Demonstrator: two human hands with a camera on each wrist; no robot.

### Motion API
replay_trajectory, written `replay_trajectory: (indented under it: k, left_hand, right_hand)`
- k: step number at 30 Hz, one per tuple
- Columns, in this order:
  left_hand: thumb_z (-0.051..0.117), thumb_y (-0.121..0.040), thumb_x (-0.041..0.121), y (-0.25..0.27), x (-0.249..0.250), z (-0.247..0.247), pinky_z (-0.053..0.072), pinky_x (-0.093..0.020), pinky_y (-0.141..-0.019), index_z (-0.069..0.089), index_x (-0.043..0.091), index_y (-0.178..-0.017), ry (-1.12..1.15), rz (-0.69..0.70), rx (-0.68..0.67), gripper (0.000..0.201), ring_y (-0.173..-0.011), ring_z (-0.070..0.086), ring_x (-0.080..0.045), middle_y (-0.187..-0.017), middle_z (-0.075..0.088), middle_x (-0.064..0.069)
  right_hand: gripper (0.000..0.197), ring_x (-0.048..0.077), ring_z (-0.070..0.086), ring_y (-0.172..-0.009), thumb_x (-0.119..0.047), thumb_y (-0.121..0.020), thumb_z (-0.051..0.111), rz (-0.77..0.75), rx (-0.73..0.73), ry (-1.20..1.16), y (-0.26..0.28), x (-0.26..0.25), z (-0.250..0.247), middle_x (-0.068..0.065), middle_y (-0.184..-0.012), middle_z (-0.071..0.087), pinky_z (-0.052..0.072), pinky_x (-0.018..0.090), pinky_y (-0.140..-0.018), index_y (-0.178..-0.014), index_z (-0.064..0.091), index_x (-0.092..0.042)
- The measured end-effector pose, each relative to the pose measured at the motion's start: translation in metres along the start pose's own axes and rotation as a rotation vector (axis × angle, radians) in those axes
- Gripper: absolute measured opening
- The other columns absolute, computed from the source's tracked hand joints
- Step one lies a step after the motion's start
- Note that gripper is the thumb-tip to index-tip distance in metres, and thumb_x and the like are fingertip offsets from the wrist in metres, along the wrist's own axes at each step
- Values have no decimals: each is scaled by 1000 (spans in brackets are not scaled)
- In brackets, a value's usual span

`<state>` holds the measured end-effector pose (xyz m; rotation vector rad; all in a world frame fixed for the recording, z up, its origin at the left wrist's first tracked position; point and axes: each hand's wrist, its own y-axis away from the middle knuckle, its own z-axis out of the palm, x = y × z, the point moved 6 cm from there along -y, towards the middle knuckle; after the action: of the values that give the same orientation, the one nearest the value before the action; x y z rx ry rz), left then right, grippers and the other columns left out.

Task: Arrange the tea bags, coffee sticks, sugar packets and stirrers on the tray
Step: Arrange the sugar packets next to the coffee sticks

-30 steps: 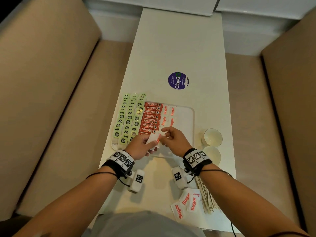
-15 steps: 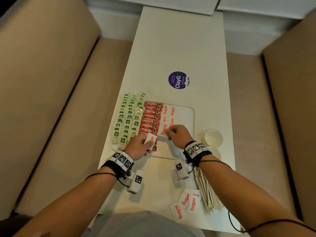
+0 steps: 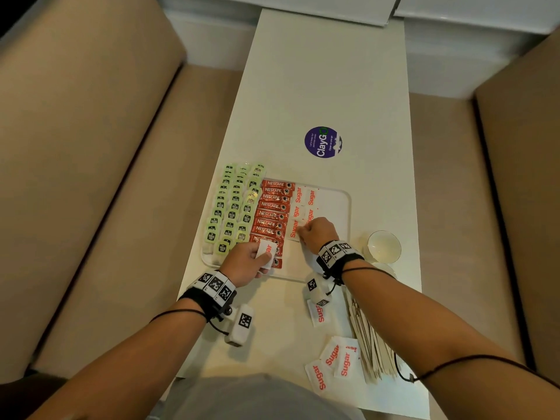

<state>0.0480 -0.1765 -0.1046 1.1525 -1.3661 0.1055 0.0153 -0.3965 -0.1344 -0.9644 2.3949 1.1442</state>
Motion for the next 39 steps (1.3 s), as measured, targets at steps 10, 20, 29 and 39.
replay_trajectory:
  k: [10,20,29,39]
  left_hand:
    - [55,-102,20,-4,-3,-2,58,-28,-66,73,12,-106,-9,-5,-9,20,-87,74,-19,-102,76,-3]
    - [59,-100,18,-11,5,-9,56,-28,-58,75,17,-99,27,25,63,16,-75,69,-25,-99,76,-8]
    - [65,-96,16,-12,19,-1,47,-28,-53,69,13,-76,-6,84,61,21,-52,51,-10,-60,59,0]
    - [63,-98,16,-7,21,12,46,-20,-53,72,21,-89,-21,71,-9,14,-57,61,-5,-64,66,11]
  right_hand:
    - [28,18,70,-76,-35,-94,69,22,-1,25,3,-5,0,2,-87,73,62,38,-75,-81,70,-10]
    - [45,22,64,-68,-44,-99,58,-136,-3,-4,35,-15,-2,5,-72,70,51,31,-68,-76,70,-7]
    - [32,27,68,-75,-40,-96,64,-248,-127,-218,73,-14,9,7,-76,74,57,40,-75,-78,75,-17]
    - [28,14,58,-64,-34,-97,64,-245,-129,-262,80,-5,13,8,-72,68,53,35,-70,-76,69,-16]
